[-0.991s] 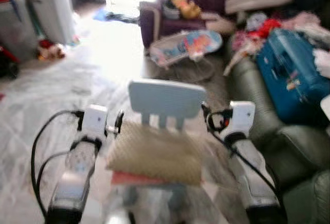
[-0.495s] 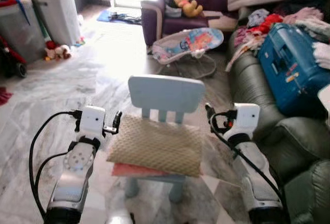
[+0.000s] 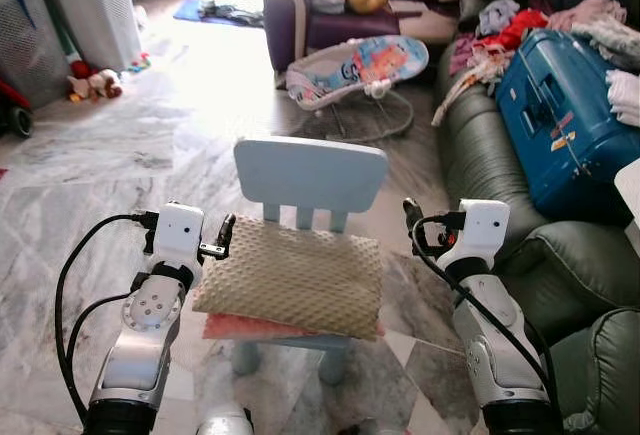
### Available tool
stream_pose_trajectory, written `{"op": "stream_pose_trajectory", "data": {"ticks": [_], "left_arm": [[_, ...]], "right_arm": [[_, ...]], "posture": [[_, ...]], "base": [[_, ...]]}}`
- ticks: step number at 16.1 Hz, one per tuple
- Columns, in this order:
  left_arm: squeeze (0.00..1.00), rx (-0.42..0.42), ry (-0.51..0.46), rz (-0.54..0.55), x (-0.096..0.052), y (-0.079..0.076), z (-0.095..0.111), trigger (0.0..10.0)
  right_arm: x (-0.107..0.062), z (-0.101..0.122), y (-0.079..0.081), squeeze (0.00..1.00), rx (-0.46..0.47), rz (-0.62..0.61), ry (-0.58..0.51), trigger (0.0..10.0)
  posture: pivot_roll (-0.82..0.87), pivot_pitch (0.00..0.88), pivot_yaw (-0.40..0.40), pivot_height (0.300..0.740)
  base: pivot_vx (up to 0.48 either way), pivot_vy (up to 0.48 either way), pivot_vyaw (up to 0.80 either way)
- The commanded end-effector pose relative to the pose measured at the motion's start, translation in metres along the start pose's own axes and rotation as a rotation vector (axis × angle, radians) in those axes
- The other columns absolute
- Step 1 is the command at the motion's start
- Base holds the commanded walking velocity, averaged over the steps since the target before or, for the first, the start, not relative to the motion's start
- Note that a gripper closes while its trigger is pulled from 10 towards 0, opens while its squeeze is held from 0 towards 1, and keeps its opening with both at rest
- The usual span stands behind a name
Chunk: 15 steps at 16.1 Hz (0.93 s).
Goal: Move the pillow to the sofa
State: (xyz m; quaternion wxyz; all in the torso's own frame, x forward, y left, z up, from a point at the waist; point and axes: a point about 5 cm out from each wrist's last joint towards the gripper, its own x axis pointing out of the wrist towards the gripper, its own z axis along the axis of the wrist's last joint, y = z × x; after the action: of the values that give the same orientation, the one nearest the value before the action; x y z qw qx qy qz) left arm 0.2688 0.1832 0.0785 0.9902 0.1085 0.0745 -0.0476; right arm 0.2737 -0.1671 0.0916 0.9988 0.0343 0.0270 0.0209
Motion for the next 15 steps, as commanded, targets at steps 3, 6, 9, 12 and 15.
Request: {"op": "stream_pose_trajectory", "data": {"ticks": [3, 6, 9, 12, 15], "left_arm": [[0.0, -0.008, 0.008, -0.003, -0.0008, -0.0032, -0.0019, 10.0], [0.0, -0.013, 0.01, 0.002, -0.0001, -0.0031, -0.0019, 10.0], [0.0, -0.009, 0.012, 0.02, 0.0, -0.0017, -0.002, 10.0], [0.0, -0.002, 0.018, 0.052, 0.0004, 0.001, -0.0027, 10.0], [0.0, 0.008, 0.016, 0.085, 0.0013, 0.005, -0.0021, 10.0]], "right_arm": [[0.0011, 0.0062, -0.0034, 0.0, -0.007, -0.005, -0.027, 10.0], [0.0017, 0.0063, -0.0029, 0.0, -0.007, 0.002, -0.027, 10.0], [0.0023, 0.0065, -0.0025, 0.0, -0.005, 0.008, -0.029, 10.0], [0.0022, 0.0071, -0.001, 0.0, 0.001, 0.018, -0.034, 10.0], [0.0026, 0.0074, -0.0004, 0.0, 0.006, 0.023, -0.036, 10.0]], "posture": [[-0.01, 0.0, -0.052, 0.72], [-0.01, 0.0, -0.053, 0.685], [-0.01, 0.0, -0.052, 0.645], [-0.01, 0.0, -0.053, 0.618], [-0.01, 0.0, -0.053, 0.618]], "base": [[0.0, 0.0, 0.0], [0.0, 0.0, 0.0], [0.0, 0.0, 0.0], [0.0, 0.0, 0.0], [0.0, 0.0, 0.0]]}}
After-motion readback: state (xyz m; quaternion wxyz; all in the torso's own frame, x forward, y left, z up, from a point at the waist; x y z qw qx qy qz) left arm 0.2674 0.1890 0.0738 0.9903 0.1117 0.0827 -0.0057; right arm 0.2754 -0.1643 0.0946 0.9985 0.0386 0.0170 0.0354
